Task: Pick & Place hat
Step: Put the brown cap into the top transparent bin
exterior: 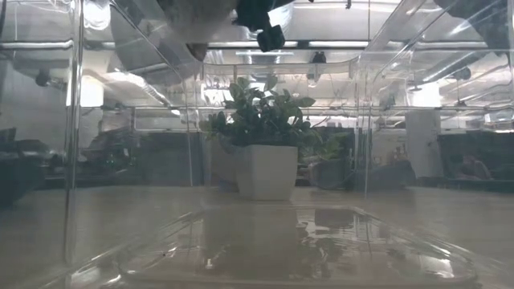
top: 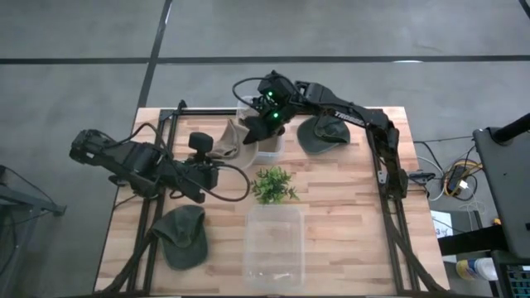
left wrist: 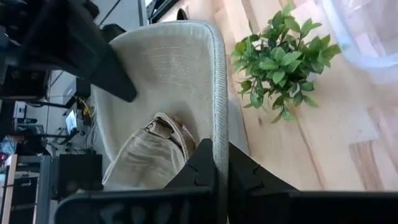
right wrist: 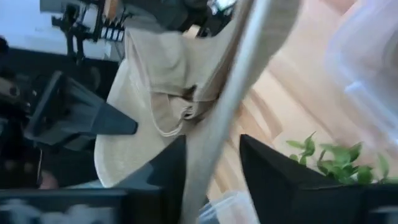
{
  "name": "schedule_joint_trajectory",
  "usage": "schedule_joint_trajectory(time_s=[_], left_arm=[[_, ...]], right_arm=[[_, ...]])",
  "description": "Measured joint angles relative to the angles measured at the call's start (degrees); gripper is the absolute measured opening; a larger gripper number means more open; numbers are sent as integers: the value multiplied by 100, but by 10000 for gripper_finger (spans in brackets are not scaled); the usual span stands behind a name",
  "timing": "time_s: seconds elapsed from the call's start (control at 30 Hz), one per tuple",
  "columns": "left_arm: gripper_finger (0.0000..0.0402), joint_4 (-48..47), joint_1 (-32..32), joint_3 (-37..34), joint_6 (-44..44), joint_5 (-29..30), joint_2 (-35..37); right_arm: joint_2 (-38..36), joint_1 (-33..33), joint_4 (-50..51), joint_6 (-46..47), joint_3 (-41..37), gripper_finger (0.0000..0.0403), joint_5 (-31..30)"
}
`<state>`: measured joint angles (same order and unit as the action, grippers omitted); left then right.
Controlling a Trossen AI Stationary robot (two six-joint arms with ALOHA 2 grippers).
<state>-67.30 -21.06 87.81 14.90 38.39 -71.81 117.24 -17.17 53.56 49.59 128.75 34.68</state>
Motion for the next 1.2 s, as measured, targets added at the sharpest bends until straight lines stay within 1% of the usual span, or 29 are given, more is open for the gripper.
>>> schedule_joint_trajectory(time_s=[0.13, 0.17, 0.2, 0.3, 0.43, 0.6, 0.83, 0.97, 1.07, 1.13, 1.2], left_arm=[[5, -22, 0, 0, -1, -77, -23], [8, -13, 0, 0, -22, -127, -32], [12, 4, 0, 0, -46, -141, -43], [28, 63, 0, 0, -211, -107, -57], [47, 128, -3, 2, -446, 307, -74], [75, 133, 26, 211, -827, 575, -10], [121, 188, 72, 412, -1032, 837, 142], [146, 190, 72, 417, -974, 1354, 224], [152, 188, 72, 423, -755, 1649, 289], [153, 233, 72, 442, -725, 2006, 332], [153, 295, 72, 444, -636, 2137, 384]], right_arm=[[-1, 82, -3, -38, -88, 37, -40], [-1, 91, -65, -33, -90, 24, -57], [-1, 97, -104, -31, -90, 20, -74], [-1, 101, -206, -36, -92, 13, -110], [-7, 95, -171, -71, -58, 11, -260], [-76, 36, -181, -75, 115, 11, -526], [-77, -134, -205, -75, 408, 10, -638], [-73, -256, -238, -81, 590, 10, -765], [-107, -378, -341, -73, 616, 9, -845], [-151, -440, -341, -86, 614, 9, -1108], [-210, -504, -352, -116, 616, 9, -1376]])
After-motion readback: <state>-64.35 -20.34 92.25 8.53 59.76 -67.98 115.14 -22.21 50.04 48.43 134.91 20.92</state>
